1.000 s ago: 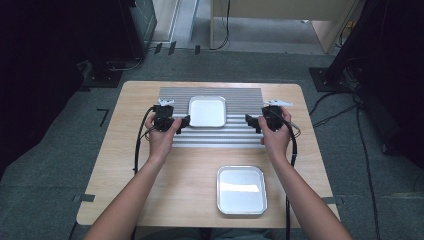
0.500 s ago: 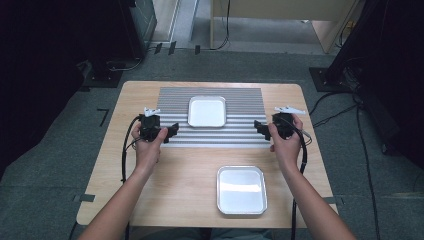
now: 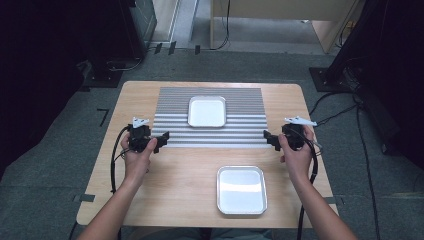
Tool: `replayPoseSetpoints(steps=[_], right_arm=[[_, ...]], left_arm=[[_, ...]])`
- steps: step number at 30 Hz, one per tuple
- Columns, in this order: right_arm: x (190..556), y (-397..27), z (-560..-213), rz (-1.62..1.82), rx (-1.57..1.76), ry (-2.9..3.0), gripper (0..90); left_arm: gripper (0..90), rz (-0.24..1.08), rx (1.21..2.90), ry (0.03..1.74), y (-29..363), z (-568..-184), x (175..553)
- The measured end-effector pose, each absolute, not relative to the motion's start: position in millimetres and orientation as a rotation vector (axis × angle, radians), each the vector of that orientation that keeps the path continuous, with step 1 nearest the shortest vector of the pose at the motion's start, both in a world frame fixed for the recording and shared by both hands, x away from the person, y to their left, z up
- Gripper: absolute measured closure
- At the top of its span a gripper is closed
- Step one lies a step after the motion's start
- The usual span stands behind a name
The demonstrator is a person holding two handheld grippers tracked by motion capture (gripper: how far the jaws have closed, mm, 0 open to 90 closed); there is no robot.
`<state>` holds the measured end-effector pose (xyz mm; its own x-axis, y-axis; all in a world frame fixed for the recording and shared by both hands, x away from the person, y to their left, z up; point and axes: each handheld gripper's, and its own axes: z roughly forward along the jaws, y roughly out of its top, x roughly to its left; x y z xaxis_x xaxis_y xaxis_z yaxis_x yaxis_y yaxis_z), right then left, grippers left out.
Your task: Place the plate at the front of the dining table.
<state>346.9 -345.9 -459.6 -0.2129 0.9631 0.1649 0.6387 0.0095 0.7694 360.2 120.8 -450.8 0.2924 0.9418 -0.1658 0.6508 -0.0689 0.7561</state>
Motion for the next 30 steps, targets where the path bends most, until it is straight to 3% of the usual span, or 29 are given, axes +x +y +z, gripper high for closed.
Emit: replayPoseSetpoints(steps=[30], right_arm=[[292, -379, -471, 1.039, 1.653, 1.848, 21.1]], left_arm=[[23.8, 0.513, 1.791, 1.479, 167, -468, 313]])
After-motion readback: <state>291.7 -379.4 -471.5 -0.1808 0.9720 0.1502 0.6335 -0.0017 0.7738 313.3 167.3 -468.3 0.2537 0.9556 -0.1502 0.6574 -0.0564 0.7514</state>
